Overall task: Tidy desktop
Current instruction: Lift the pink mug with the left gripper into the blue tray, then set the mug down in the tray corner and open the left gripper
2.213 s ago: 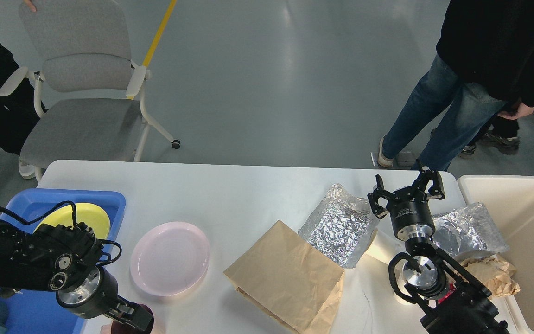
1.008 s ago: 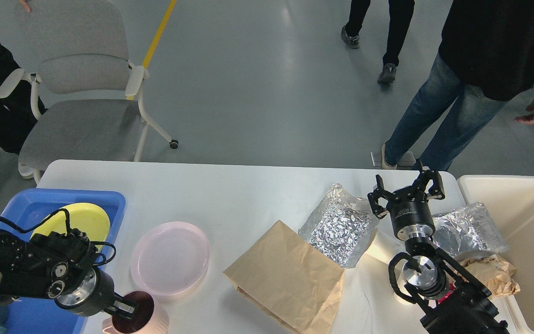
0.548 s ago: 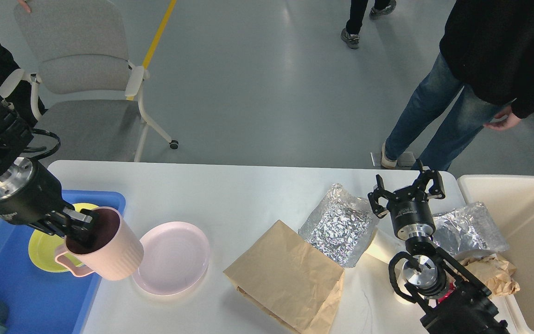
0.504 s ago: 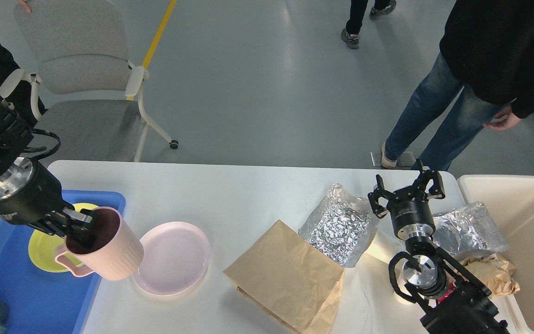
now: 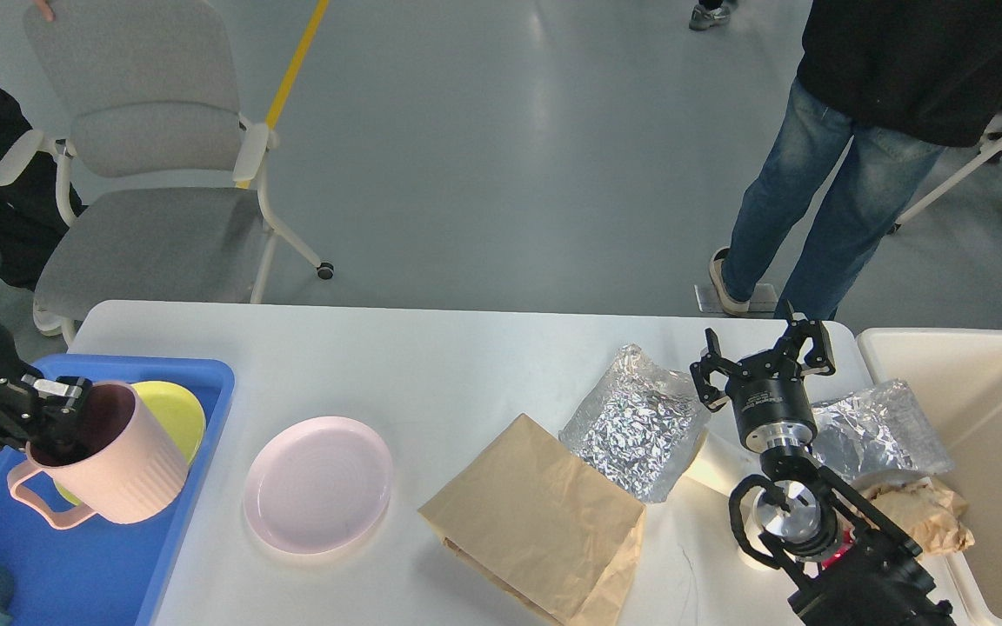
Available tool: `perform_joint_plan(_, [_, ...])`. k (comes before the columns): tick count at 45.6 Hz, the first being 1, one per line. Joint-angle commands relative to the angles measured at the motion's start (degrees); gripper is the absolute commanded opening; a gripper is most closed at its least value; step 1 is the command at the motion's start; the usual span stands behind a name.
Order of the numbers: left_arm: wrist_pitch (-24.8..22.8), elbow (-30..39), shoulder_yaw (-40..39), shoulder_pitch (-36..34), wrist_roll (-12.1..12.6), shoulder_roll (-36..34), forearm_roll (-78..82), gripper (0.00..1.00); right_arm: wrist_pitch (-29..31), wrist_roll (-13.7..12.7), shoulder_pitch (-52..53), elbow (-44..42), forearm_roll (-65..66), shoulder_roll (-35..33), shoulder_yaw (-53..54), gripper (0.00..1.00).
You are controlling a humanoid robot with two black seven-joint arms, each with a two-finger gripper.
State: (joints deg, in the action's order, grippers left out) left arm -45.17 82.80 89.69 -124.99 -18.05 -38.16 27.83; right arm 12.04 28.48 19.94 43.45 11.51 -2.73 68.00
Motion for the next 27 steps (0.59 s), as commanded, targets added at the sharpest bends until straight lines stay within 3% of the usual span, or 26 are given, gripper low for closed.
perform_joint_plan(1, [0.4, -9.3, -5.1, 11.6, 0.2, -6.3, 3.1, 0.00, 0.0, 0.0, 0.0, 0.0, 0.0, 0.0, -0.1, 1.00])
perform_joint_plan(10, [1.0, -22.9, -20.8, 32.9, 0.3, -11.5, 5.9, 0.00, 0.0, 0.0, 0.0, 0.0, 0.0, 0.0, -0.1, 1.00])
perform_joint_plan(15, [1.9, -29.1, -27.2, 41.9, 2.6, -11.8, 6.1, 0.00, 0.0, 0.0, 0.0, 0.0, 0.0, 0.0, -0.1, 1.00])
perform_joint_plan(21, [3.8, -31.3, -34.4, 51.7, 4.4, -11.8, 6.1, 0.00, 0.0, 0.0, 0.0, 0.0, 0.0, 0.0, 0.0, 1.00])
perform_joint_plan(27, [5.4, -31.3, -35.5, 54.2, 4.4, -11.5, 6.1, 0.00, 0.0, 0.0, 0.1, -0.1, 0.0, 0.0, -0.1, 1.00])
